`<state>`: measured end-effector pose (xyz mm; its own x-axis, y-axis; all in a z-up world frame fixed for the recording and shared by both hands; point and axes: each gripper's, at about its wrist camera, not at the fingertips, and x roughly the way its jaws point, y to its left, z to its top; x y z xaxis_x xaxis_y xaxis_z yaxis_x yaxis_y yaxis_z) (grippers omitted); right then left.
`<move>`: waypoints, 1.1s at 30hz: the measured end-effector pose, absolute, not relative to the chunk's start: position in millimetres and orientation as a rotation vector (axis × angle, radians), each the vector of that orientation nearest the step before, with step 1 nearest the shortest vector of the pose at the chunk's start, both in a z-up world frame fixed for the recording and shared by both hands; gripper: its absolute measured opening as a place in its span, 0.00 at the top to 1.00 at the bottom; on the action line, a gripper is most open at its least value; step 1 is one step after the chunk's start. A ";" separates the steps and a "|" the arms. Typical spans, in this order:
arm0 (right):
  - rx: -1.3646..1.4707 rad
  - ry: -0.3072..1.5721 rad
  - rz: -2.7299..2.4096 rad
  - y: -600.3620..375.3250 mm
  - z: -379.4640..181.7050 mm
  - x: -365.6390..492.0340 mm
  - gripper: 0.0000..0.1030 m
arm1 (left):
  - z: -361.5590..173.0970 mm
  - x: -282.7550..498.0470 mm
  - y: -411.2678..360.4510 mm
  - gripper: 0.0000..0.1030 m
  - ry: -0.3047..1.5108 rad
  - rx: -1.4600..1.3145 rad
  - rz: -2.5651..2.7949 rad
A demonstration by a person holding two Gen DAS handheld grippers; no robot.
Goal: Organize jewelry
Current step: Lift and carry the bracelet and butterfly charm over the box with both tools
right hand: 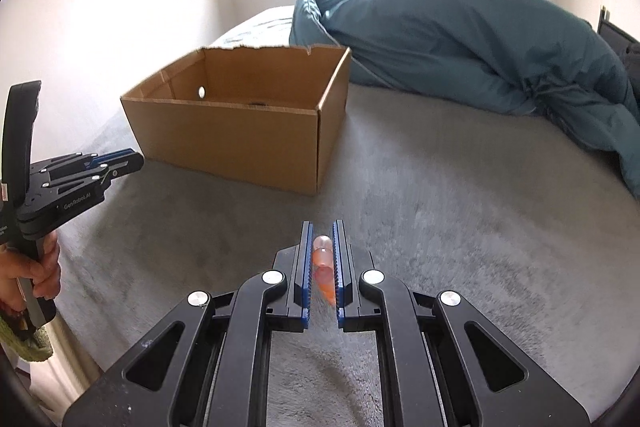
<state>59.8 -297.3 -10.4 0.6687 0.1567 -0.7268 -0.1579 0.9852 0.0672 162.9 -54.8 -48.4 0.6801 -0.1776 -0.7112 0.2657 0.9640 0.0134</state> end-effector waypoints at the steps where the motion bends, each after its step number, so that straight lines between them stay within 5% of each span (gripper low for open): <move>1: -0.001 0.814 0.179 -296.3 -7.0 60.1 0.93 | -44.2 161.4 -53.5 0.86 0.777 0.119 -0.249; 21: -0.038 0.715 0.234 -265.1 56.5 58.7 0.93 | 7.5 138.1 -20.6 0.86 0.693 0.074 -0.226; 33: -0.033 0.646 0.324 -246.7 102.0 124.8 0.93 | 60.7 190.8 -0.9 0.86 0.649 0.040 -0.276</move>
